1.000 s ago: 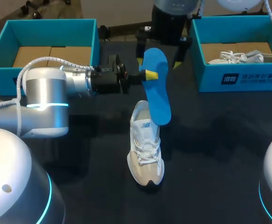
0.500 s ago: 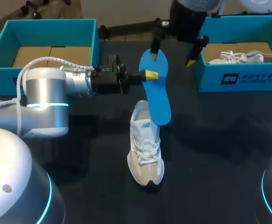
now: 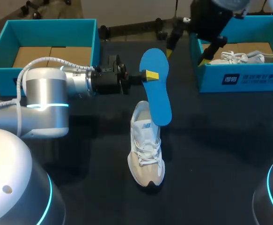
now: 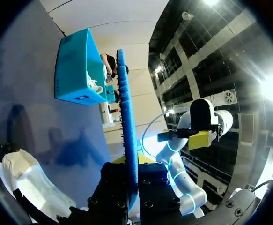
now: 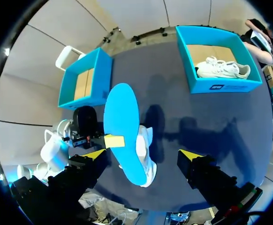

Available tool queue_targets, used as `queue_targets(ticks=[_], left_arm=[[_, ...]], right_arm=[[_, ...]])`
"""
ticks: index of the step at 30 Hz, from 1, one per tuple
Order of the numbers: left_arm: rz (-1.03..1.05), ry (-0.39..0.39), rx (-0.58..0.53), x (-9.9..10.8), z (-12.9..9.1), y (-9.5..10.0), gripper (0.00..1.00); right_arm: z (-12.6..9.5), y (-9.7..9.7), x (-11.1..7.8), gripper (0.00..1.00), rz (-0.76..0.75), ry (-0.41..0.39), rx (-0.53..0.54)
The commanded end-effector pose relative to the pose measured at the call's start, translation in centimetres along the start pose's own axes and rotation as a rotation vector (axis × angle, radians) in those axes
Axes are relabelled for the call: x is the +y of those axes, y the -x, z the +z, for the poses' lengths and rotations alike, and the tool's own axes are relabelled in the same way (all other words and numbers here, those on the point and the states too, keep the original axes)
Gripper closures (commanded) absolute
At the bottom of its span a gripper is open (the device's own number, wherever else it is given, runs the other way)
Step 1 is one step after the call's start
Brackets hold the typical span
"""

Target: Take the shoe out of the shoebox, open the shoe tongue, remove and reinsert the insole, then place the shoe into the shoebox

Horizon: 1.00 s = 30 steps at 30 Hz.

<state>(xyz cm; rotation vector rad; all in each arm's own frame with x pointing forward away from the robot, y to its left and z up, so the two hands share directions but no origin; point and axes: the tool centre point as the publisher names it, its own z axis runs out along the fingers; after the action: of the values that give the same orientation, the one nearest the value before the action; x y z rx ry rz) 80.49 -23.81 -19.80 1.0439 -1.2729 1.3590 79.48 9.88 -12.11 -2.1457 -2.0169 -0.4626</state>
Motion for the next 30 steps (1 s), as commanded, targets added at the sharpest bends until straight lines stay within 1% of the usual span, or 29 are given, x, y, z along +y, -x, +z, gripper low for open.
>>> queue_targets(ticks=[1,4,6,7,9,11,12,13,22,30], left_arm=[[0.001,-0.002,0.0,0.1,0.0,0.0,1.0],[0.001,-0.002,0.0,0.1,0.0,0.0,1.0],[0.001,-0.002,0.0,0.1,0.0,0.0,1.0],[0.001,-0.002,0.0,0.1,0.0,0.0,1.0],[0.001,-0.002,0.0,0.1,0.0,0.0,1.0],[0.001,-0.002,0.0,0.1,0.0,0.0,1.0],[0.001,-0.002,0.0,0.1,0.0,0.0,1.0],[0.001,-0.002,0.0,0.1,0.0,0.0,1.0],[0.001,-0.002,0.0,0.1,0.0,0.0,1.0],[0.001,-0.002,0.0,0.1,0.0,0.0,1.0]], right_arm=[[0.1,1.3,0.1,0.0,-0.004,-0.015,0.208],[0.2,1.9,0.2,0.0,-0.005,-0.022,0.276],[0.3,2.4,0.2,0.0,-0.004,-0.009,0.331],[0.3,2.5,0.2,0.0,-0.003,-0.007,0.338],[0.2,3.4,0.1,0.0,-0.011,0.014,0.403],[0.2,3.5,0.0,0.0,-0.019,0.015,0.426],[0.3,3.9,0.0,0.0,-0.024,0.017,0.463],[0.4,4.1,0.0,0.0,-0.023,0.018,0.479],[1.0,5.7,0.2,0.0,-0.015,0.013,0.591],[1.7,6.3,0.1,0.0,0.0,0.017,0.67]])
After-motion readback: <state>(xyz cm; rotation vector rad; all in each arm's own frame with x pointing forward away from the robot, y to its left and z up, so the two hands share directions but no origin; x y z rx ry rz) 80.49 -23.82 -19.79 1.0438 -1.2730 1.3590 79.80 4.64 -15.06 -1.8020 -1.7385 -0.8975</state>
